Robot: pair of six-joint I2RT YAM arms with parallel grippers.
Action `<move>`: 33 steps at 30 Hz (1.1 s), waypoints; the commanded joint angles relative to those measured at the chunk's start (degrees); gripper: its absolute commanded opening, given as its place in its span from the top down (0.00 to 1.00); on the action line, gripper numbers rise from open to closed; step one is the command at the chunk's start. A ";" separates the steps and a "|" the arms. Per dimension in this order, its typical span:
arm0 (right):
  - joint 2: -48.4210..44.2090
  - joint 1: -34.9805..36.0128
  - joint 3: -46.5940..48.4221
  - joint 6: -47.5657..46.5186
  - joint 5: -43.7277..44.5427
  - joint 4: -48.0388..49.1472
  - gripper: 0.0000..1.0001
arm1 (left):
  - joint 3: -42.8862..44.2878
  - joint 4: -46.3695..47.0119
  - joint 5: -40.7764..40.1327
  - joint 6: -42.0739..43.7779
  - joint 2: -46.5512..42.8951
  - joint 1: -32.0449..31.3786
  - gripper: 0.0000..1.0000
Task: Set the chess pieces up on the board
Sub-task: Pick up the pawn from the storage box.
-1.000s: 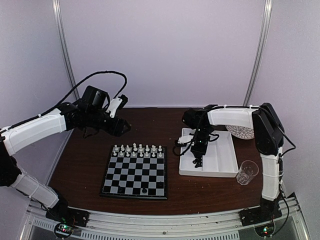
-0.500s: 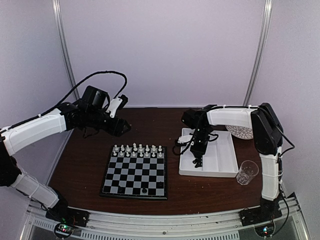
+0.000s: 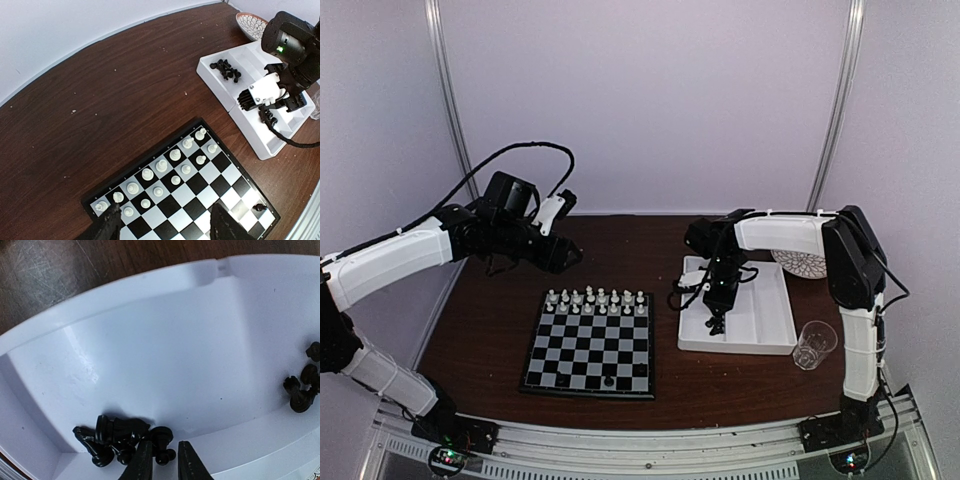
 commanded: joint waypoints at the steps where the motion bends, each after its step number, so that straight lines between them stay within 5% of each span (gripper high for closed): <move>1: -0.66 -0.43 1.31 0.88 1.06 -2.17 0.79 | 1.47 0.67 0.89 -0.50 0.36 0.44 0.39; 13: -3.31 -0.43 1.63 1.58 -0.76 -3.71 0.94 | 1.47 0.67 1.02 -0.55 0.46 0.41 0.39; 25: -10.87 1.80 6.33 2.26 -4.23 -8.58 0.95 | 1.55 0.65 1.07 -0.56 0.62 0.43 0.39; 33: -9.83 10.61 11.36 1.26 -4.35 -9.86 0.95 | 1.60 0.49 -0.02 -0.39 0.82 0.41 0.39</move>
